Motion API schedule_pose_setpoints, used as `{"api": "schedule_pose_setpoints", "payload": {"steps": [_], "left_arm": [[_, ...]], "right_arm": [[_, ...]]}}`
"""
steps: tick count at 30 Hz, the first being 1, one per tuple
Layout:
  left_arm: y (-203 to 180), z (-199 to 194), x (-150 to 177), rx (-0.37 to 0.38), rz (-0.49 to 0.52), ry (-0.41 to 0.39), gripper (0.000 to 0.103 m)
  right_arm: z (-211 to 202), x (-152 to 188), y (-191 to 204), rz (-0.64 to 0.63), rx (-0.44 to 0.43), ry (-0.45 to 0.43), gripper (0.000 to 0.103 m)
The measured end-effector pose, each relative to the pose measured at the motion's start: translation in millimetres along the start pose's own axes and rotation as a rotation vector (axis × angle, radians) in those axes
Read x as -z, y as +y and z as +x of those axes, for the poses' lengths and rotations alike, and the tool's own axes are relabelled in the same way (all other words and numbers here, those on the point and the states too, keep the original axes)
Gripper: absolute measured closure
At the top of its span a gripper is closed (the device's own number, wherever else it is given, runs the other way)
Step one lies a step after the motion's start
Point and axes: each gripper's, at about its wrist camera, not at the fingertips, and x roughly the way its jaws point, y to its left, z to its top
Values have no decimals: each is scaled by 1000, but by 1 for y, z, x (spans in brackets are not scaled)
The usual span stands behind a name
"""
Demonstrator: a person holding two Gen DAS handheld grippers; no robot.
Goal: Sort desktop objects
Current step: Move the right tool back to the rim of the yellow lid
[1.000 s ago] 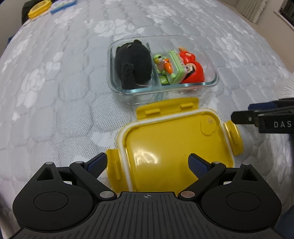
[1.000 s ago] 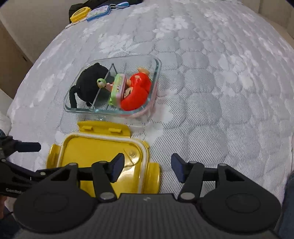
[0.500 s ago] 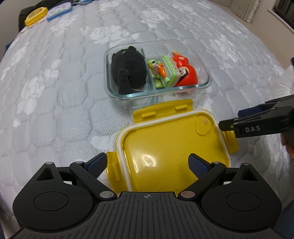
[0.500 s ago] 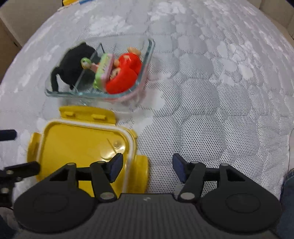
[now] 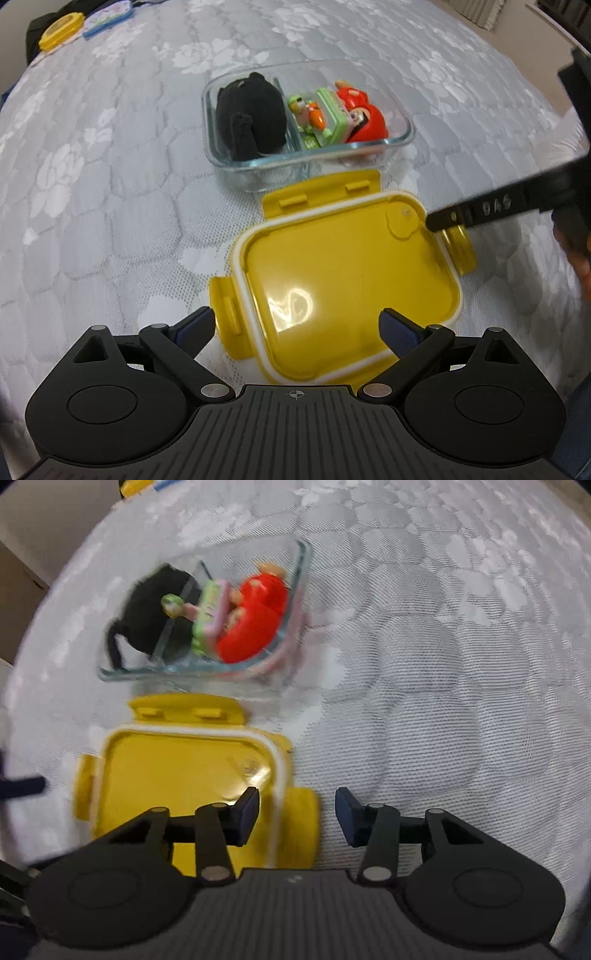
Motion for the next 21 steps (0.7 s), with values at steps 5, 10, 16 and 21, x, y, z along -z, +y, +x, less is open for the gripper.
{"api": "schedule_pose_setpoints", "payload": {"steps": [5,10,16,21], "left_arm": [[3,-3,14,6,18,6,5],[3,3,29,11,-36,63,5],[-19,7,37,31,-15,86,5],[-25,4,38,47,1,74,5]], "right_arm": [[-9,12,7,28,-23,12,52],[-16,47,-2,172,-123,56,47],[-5,70,-12,318,-190,118,52],[3,66,-8,288,-101,81,51]]}}
